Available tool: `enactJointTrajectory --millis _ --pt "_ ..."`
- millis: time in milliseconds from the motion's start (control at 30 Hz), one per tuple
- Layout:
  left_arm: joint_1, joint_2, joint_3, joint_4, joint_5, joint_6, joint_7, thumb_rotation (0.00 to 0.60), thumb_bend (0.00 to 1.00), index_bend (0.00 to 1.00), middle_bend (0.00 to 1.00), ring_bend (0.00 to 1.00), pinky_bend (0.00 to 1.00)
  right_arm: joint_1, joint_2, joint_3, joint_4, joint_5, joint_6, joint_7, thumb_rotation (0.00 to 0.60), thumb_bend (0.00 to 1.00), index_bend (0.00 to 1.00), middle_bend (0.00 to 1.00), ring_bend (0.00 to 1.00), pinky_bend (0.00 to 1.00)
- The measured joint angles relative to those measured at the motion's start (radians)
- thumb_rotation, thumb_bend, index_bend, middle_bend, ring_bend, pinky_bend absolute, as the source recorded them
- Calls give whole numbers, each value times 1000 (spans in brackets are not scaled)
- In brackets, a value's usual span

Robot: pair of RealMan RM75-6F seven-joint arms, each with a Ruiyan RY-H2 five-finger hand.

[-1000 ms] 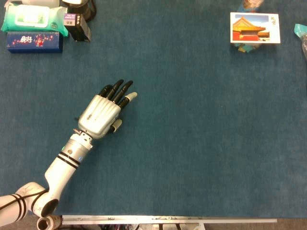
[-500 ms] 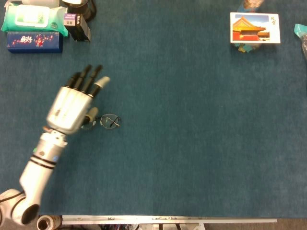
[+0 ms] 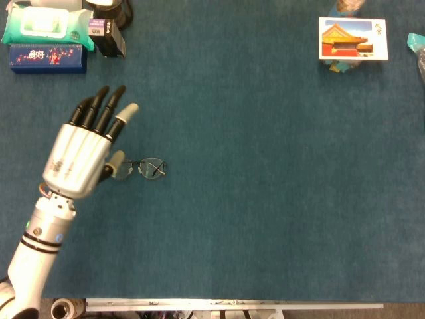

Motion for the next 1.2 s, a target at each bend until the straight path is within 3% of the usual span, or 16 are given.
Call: enactJointTrajectory --millis 167,400,767,1200 --pt "-6 23 4 -124 39 -13 56 600 272 160 51 39 181 0 0 -1 1 -2 1 1 600 47 156 215 159 269" --pt "-23 -27 3 -166 51 -60 131 600 272 160 52 38 181 0 0 -1 1 -4 2 4 600 47 156 215 159 269" --pt "-55 -163 -4 -63 32 -129 121 600 272 160 52 38 175 -2 5 3 1 6 4 16 600 47 155 215 159 269" --pt "-64 -214 -36 60 -12 -131 84 600 272 160 52 38 175 -1 6 5 2 11 0 19 600 47 156 216 159 269"
